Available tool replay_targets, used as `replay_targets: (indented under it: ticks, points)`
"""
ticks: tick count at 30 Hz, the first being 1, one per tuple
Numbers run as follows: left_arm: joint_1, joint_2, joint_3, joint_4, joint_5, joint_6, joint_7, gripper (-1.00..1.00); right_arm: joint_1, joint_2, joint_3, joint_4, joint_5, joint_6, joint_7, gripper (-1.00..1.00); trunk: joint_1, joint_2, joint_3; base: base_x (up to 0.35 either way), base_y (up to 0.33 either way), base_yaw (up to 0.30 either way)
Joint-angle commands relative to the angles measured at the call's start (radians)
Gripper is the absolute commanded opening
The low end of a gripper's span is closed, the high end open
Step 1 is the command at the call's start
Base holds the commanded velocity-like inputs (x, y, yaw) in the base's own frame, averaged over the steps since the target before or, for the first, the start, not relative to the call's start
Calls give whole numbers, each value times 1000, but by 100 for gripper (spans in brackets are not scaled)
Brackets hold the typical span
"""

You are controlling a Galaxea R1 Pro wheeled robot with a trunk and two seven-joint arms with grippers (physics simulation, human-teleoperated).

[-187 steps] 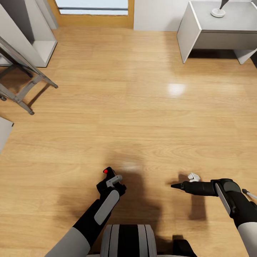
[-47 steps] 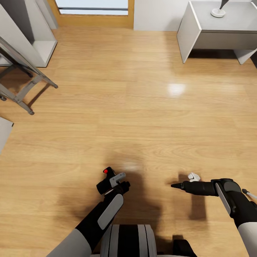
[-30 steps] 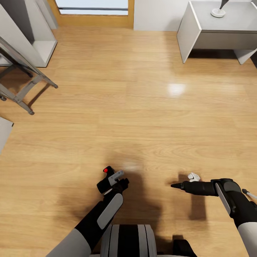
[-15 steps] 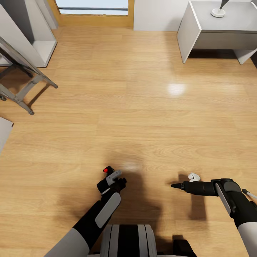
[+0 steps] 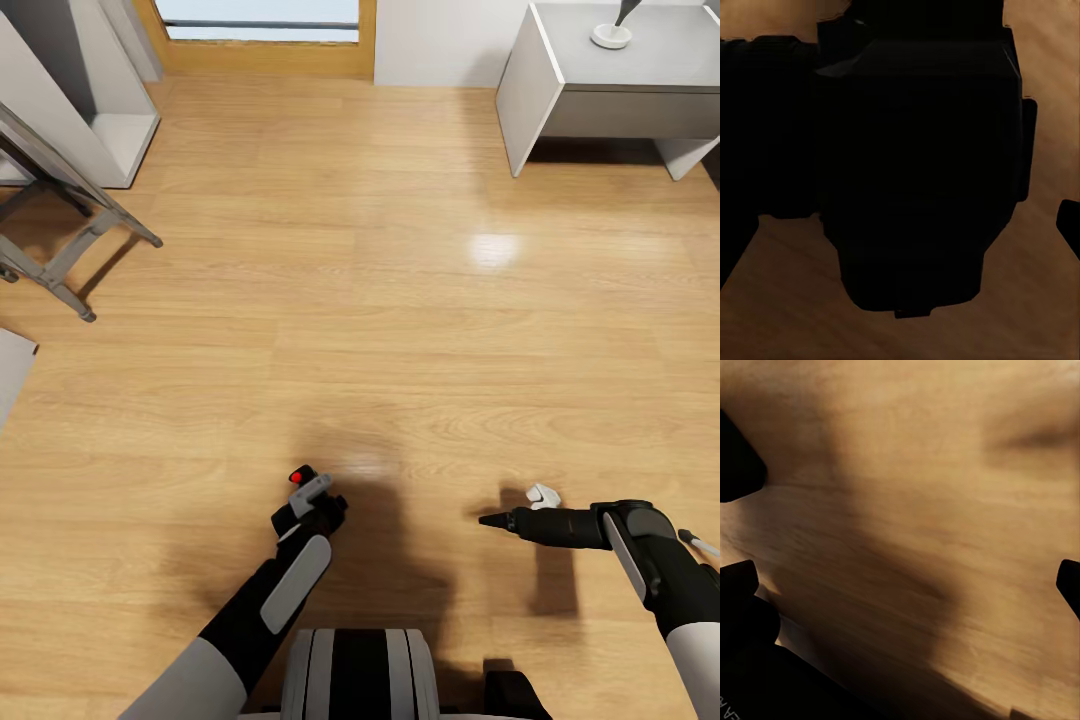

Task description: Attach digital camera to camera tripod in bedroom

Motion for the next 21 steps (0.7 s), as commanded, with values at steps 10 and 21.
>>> replay_targets:
  ticks: [10,21]
  points:
    - [0,1,5,0,-37,3,6,100,-1,0,-1,0,-4,8,0,100,0,0,-1,0,0,0]
    - [0,2,6,1,-43,1,6,100,0,2,-1,0,-3,8,0,100,0,0,-1,0,0,0]
